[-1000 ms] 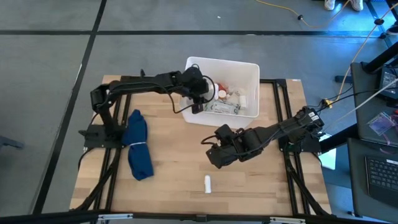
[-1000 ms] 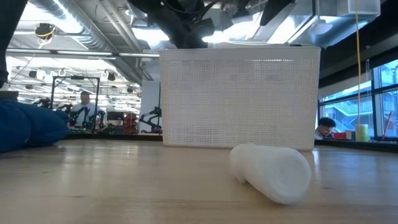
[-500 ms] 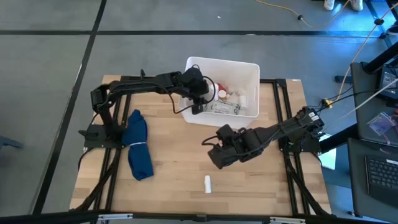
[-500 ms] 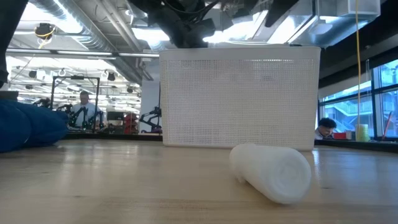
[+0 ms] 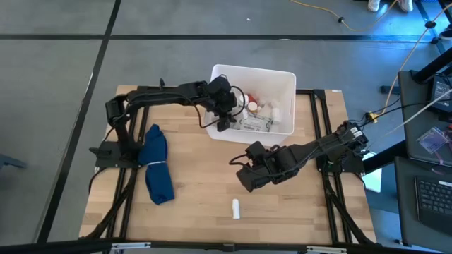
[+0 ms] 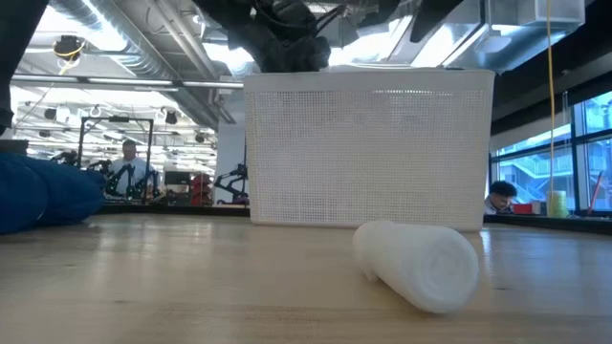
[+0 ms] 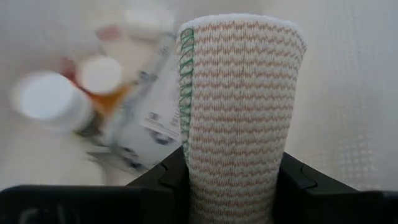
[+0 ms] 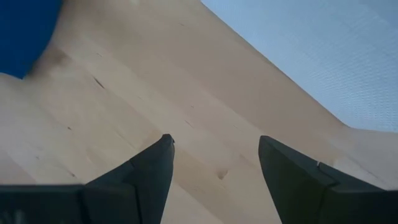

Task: Pick & place medical supplies in basket/bin
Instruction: Put the bandage in the white bin, then put the rolled gauze in the white bin

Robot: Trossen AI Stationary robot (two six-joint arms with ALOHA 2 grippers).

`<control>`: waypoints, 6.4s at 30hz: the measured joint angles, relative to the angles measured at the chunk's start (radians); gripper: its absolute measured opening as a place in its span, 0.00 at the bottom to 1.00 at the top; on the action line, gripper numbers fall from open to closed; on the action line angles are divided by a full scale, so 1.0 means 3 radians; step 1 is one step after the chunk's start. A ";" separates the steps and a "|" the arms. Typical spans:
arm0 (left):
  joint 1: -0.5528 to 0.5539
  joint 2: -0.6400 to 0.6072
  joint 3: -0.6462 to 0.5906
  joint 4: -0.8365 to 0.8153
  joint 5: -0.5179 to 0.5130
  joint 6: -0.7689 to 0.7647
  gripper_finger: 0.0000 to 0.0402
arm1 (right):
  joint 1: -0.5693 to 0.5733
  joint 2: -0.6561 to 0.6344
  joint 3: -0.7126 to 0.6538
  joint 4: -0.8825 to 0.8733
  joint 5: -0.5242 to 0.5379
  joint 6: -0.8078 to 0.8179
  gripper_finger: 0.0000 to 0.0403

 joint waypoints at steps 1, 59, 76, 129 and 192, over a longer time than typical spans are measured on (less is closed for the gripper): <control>0.0016 0.0004 -0.0007 0.0003 0.0110 -0.0059 0.33 | 0.0000 0.0000 0.0000 0.0013 -0.0001 0.0000 0.58; -0.0014 0.0536 0.0003 -0.0315 -0.1355 0.1256 0.48 | 0.0001 0.0005 -0.0001 0.0325 -0.0401 -0.0024 0.58; -0.0055 0.0532 0.0003 -0.0243 -0.1649 0.1076 0.48 | 0.0001 0.0005 0.0000 0.0319 -0.0418 -0.0023 0.58; -0.0219 -0.1611 0.0005 -0.0058 -0.0447 -0.0210 0.70 | 0.0039 0.0026 0.0000 0.0835 -0.0263 -0.0363 0.58; -0.2958 -0.2950 -0.0474 -0.1578 -0.2865 -0.2338 0.70 | -0.0453 0.0830 0.1617 0.0742 -0.0510 -0.2167 0.12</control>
